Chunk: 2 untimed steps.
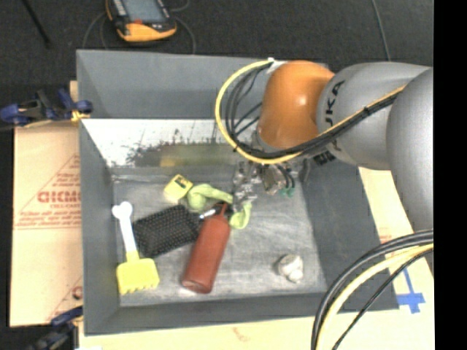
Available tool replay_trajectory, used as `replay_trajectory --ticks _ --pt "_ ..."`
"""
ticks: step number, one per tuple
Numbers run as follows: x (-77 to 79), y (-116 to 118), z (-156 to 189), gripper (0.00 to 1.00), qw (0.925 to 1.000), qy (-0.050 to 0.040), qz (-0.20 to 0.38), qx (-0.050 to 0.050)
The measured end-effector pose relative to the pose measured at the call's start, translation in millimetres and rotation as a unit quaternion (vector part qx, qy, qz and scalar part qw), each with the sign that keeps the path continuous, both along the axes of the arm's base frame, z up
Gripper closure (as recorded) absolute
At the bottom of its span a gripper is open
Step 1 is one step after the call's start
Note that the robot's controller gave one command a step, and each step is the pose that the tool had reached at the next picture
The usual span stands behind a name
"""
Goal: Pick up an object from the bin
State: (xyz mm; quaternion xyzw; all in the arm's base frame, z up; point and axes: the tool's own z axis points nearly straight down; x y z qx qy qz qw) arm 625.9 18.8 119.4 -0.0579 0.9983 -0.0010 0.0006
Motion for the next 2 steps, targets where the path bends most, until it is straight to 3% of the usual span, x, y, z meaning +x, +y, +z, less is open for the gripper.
replay_trajectory --ticks 1,2 --pt "-1.5 1.2 87.0 1.00 1.0000 -0.0019 -0.001 0.000" --pt "-1.5 1.2 87.0 0.00 1.0000 -0.0019 -0.001 0.000"
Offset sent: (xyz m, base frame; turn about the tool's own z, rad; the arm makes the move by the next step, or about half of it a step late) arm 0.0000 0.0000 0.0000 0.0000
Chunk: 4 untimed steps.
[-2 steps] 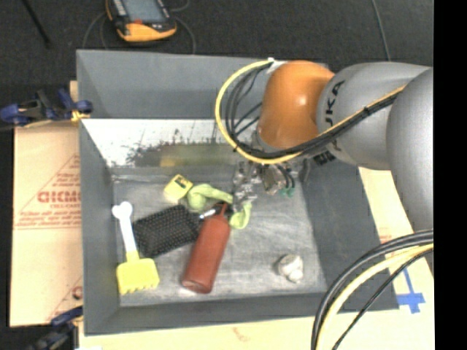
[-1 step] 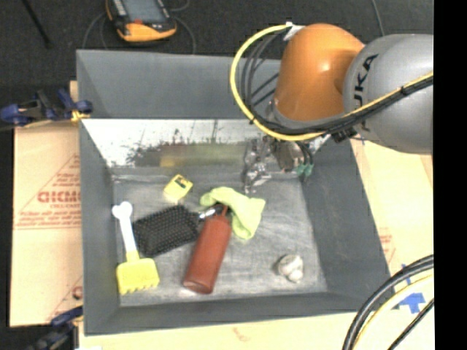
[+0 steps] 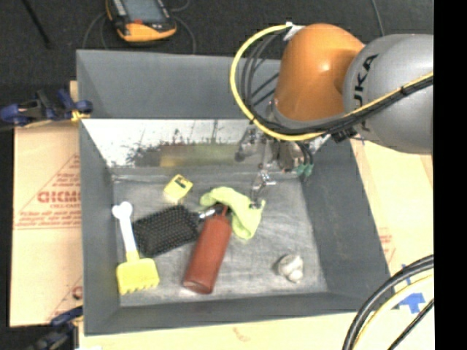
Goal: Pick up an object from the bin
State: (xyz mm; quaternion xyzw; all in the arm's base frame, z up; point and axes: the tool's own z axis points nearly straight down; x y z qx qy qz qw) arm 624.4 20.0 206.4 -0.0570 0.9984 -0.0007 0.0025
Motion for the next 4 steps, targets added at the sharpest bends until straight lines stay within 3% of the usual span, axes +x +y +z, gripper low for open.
replay_trajectory --ticks 1,2,3,4 --pt "0.0 0.0 0.0 0.00 1.0000 0.0000 0.000 0.000" --pt "-0.3 1.6 -49.3 0.00 0.9999 -0.0035 0.009 0.000" --pt "-4.8 1.4 -73.0 0.00 0.9999 -0.0024 0.011 0.000" --pt "-9.5 1.5 -128.5 0.00 1.0000 0.0004 -0.005 0.001"
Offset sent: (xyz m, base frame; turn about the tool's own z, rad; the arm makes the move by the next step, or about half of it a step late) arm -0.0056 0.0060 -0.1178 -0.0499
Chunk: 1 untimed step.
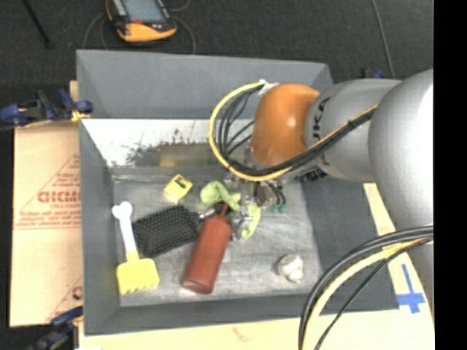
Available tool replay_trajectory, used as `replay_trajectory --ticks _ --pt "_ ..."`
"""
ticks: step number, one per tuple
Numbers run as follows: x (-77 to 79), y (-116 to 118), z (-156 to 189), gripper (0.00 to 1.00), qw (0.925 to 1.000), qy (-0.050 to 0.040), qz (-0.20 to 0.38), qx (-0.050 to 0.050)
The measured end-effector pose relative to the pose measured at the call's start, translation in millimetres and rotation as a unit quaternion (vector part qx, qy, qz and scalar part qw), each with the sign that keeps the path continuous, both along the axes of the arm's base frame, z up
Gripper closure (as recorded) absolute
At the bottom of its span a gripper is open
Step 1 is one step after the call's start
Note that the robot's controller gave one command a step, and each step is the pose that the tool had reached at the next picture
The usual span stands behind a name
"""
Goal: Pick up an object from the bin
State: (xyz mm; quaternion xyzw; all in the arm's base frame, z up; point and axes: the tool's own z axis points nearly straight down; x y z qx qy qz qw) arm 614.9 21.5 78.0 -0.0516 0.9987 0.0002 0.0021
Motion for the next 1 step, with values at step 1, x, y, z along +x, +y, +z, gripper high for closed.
replay_trajectory --ticks 1 --pt "16.8 2.3 -4.0 1.00 0.9995 -0.0028 0.031 -0.001"
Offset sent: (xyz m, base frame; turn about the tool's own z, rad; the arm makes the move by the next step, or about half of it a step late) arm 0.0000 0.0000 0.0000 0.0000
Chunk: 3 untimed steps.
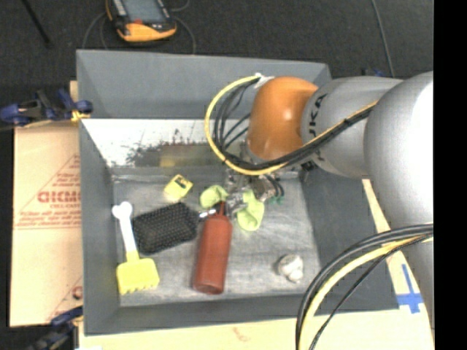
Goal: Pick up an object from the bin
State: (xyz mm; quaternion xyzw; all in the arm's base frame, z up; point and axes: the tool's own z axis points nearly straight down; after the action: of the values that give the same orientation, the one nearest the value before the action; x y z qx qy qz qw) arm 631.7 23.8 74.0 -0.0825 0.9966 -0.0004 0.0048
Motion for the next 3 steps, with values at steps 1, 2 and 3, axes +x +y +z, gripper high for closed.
replay_trajectory --ticks 1,2,3 --pt "-0.1 0.0 -0.1 1.00 1.0000 0.0001 0.000 0.000" --pt "-4.9 -11.2 95.6 1.00 1.0000 0.0036 0.000 -0.001" --pt "-4.9 -11.2 95.6 1.00 1.0000 0.0036 0.000 -0.001"
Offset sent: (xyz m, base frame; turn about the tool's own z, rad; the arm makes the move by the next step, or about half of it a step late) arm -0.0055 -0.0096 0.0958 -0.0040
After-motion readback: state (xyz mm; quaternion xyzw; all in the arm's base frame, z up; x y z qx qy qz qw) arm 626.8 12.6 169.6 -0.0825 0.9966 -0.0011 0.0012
